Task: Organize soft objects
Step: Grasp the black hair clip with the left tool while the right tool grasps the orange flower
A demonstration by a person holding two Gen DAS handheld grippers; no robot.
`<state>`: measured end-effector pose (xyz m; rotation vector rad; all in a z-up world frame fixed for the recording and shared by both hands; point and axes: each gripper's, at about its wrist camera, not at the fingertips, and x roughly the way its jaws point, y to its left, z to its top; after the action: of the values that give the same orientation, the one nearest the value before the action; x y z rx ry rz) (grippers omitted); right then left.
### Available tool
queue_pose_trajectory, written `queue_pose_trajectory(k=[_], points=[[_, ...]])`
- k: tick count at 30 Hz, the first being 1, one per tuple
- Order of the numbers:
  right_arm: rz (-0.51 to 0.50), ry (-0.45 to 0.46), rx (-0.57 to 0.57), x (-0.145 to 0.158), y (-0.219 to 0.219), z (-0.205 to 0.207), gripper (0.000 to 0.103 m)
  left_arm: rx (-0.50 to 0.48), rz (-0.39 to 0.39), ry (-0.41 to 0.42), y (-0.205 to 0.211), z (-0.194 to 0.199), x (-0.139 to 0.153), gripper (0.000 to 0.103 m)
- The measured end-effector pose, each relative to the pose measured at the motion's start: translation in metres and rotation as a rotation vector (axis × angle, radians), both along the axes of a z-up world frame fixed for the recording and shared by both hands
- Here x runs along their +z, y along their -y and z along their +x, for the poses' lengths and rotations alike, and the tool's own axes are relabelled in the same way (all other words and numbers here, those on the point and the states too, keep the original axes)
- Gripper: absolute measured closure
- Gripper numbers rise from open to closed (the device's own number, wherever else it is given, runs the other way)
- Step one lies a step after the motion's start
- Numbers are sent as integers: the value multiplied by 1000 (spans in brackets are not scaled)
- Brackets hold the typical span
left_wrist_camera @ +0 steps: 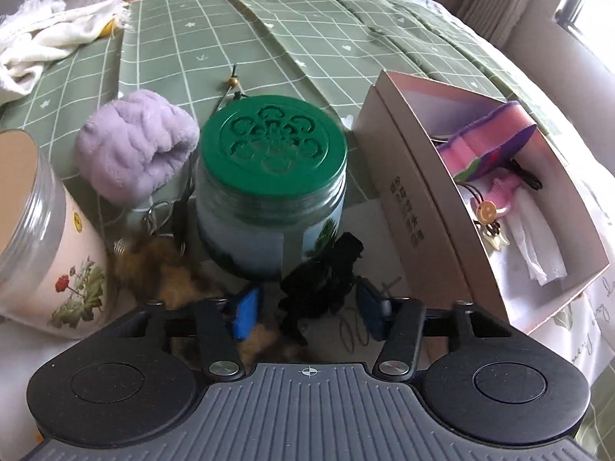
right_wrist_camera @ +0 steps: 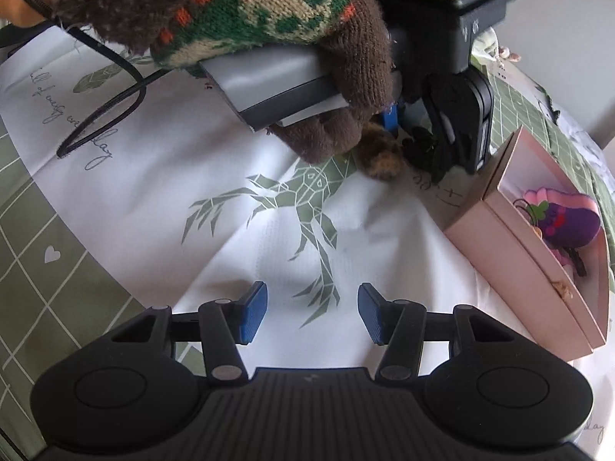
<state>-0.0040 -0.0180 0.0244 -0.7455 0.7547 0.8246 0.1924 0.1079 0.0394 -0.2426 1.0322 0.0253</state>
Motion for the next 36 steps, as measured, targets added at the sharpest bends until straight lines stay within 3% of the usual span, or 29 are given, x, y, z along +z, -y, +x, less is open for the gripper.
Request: queue_pose_trajectory(k=[2, 10, 16, 22, 25, 28, 31, 34, 36], points=[[1, -2, -6, -1, 1, 1, 51, -34, -18, 11, -1, -3, 2, 64], [-6, 21, -3, -3, -1, -5, 51, -218, 53, 62, 0, -36, 29, 65], [1, 10, -25, -2, -5, -3, 51, -273, -1, -13, -44, -80, 75, 65], [79, -35, -55, 11, -17, 4, 51, -133, -75, -57, -130, -129, 137, 65], [139, -67, -84, 22, -30, 12, 51, -35, -126, 10, -168, -151, 158, 65], [172, -87, -95, 31, -51, 20, 51, 49, -235, 61, -193, -156, 154, 65], [142, -62, -77, 36, -81, 28, 51, 65, -276, 26, -201, -146, 140, 65], [100, -32, 22, 41, -114, 31, 51, 58, -333, 29, -208, -138, 127, 65], [123, -43, 65, 45, -134, 38, 48, 50, -329, 7, -213, -138, 117, 65]])
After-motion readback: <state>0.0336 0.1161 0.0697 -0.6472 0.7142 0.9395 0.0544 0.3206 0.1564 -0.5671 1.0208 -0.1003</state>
